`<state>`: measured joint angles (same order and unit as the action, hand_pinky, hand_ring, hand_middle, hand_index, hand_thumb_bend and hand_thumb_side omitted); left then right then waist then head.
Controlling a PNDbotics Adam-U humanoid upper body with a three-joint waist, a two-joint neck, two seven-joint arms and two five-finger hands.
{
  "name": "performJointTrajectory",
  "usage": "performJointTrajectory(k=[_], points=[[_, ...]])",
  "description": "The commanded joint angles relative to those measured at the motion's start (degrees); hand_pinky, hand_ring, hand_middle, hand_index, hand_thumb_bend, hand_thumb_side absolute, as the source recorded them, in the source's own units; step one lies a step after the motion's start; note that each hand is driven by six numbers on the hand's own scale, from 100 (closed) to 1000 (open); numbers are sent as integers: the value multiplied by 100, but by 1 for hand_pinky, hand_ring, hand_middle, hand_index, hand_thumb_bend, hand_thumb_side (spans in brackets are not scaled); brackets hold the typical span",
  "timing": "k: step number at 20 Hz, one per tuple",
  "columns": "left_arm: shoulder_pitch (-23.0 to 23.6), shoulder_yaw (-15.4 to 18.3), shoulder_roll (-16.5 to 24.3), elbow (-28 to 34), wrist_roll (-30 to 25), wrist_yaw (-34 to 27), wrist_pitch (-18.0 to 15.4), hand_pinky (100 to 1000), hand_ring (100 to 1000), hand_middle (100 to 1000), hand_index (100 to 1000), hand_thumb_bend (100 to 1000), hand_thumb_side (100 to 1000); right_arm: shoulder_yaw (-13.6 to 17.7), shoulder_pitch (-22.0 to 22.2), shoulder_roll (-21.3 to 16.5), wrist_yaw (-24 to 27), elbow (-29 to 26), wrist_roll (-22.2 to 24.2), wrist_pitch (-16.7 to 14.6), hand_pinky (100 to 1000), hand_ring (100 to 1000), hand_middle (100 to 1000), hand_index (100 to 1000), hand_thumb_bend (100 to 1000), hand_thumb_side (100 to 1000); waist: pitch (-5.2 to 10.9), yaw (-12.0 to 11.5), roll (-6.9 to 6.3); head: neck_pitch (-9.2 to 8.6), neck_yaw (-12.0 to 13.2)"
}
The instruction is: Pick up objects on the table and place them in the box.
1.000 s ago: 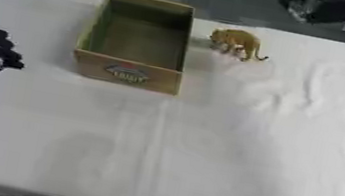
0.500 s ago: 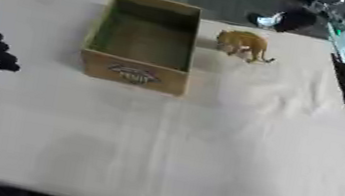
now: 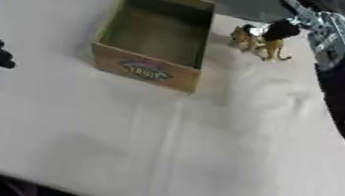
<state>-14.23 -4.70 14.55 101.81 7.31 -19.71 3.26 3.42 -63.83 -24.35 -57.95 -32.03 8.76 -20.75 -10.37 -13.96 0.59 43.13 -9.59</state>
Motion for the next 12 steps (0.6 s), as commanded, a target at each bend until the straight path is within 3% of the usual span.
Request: performJointTrajectory(k=[1, 12], points=[[-83, 5, 49, 102, -26, -24, -6, 545, 512, 496, 598, 262, 519, 77, -137, -114, -198, 132, -94, 106, 882, 903, 835, 897, 447, 325, 64, -17, -28, -71, -22], [-91, 7, 38, 106, -29, -33, 0, 545, 512, 496, 597, 262, 520, 95, 18, -128, -371, 524, -479, 394, 837, 854, 776, 870, 449, 328, 6, -47, -84, -97, -37]])
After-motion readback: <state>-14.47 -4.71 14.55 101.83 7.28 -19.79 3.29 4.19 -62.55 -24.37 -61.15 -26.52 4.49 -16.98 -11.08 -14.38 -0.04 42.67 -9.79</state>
